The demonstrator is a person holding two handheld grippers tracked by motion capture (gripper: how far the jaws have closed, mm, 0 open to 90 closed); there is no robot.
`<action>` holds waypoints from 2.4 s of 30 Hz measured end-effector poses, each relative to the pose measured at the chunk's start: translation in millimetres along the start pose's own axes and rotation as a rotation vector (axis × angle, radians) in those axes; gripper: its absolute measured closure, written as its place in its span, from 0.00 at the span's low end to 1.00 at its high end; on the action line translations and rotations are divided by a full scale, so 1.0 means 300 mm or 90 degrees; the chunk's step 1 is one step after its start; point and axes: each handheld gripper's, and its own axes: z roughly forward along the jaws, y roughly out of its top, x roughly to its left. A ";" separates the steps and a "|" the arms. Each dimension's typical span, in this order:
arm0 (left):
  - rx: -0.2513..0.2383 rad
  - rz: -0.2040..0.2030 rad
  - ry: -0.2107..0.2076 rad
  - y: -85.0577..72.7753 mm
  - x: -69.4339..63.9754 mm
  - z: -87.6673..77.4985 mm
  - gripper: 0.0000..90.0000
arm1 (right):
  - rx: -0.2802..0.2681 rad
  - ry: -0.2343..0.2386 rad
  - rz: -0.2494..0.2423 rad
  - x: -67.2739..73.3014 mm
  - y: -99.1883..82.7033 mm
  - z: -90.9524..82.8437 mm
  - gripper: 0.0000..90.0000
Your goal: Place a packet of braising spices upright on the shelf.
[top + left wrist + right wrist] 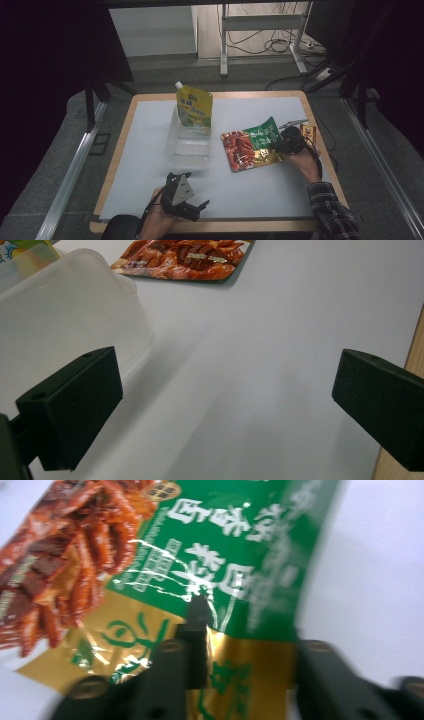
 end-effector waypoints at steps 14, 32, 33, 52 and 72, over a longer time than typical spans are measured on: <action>-0.007 0.000 0.015 0.001 0.004 -0.007 0.00 | -0.062 0.021 0.012 0.013 0.026 -0.082 0.98; -0.015 -0.014 0.015 0.003 0.007 -0.015 0.00 | -0.123 0.091 -0.015 0.059 0.174 -0.195 0.99; -0.015 -0.014 0.015 0.003 0.007 -0.015 0.00 | -0.125 0.094 -0.020 0.068 0.187 -0.199 0.99; -0.023 -0.022 0.013 0.005 0.014 -0.022 0.00 | -0.149 0.109 -0.117 0.190 0.359 -0.318 0.99; -0.023 -0.025 0.010 0.004 0.014 -0.020 0.00 | -0.177 0.146 -0.143 0.227 0.431 -0.390 0.99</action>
